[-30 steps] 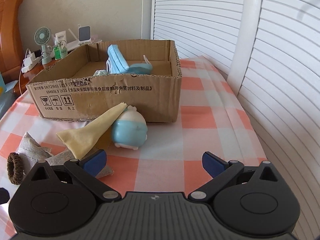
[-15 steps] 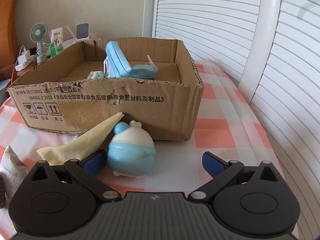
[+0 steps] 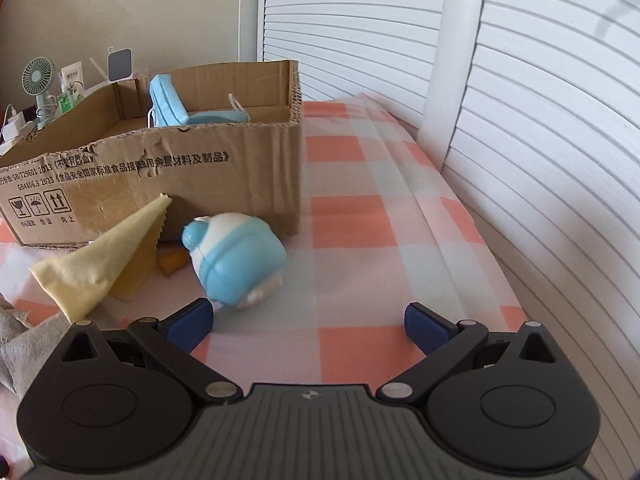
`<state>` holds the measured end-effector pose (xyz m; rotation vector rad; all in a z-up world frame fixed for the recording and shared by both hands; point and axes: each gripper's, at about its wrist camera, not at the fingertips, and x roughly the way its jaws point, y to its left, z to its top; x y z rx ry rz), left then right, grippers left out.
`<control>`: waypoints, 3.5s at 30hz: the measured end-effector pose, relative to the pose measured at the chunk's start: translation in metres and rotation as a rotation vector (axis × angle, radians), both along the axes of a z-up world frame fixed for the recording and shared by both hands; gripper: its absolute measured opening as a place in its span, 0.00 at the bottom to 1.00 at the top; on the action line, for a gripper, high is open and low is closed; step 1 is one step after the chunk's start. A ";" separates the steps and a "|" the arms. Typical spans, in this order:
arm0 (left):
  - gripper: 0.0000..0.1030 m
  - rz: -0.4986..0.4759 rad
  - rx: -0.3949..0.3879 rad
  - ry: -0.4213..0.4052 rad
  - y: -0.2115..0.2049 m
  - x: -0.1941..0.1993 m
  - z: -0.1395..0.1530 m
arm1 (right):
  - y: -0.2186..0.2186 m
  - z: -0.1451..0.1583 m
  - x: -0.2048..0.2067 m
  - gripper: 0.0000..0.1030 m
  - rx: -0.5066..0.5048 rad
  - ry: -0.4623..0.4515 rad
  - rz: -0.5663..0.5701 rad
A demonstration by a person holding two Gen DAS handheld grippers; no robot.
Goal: Organize soft objects
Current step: 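Move both grippers back toward the remaining items on the cloth, then grasp the brown ring with the left gripper while the right gripper grasps the light-blue ball toy, then carry the brown ring into the box with the left gripper while the right gripper drops the ball toy in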
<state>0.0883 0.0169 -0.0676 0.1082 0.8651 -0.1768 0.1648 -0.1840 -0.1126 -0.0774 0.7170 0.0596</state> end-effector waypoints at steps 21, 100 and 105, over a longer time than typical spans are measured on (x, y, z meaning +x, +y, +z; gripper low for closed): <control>0.97 0.067 -0.022 -0.085 0.010 0.009 -0.002 | -0.006 -0.003 -0.017 1.00 0.013 -0.030 0.031; 0.30 -0.223 0.053 -0.053 0.008 0.113 0.111 | 0.015 0.085 -0.065 0.58 -0.010 -0.074 0.443; 0.30 -0.192 0.065 -0.063 0.007 0.158 0.114 | 0.010 0.093 -0.064 0.58 0.001 -0.095 0.437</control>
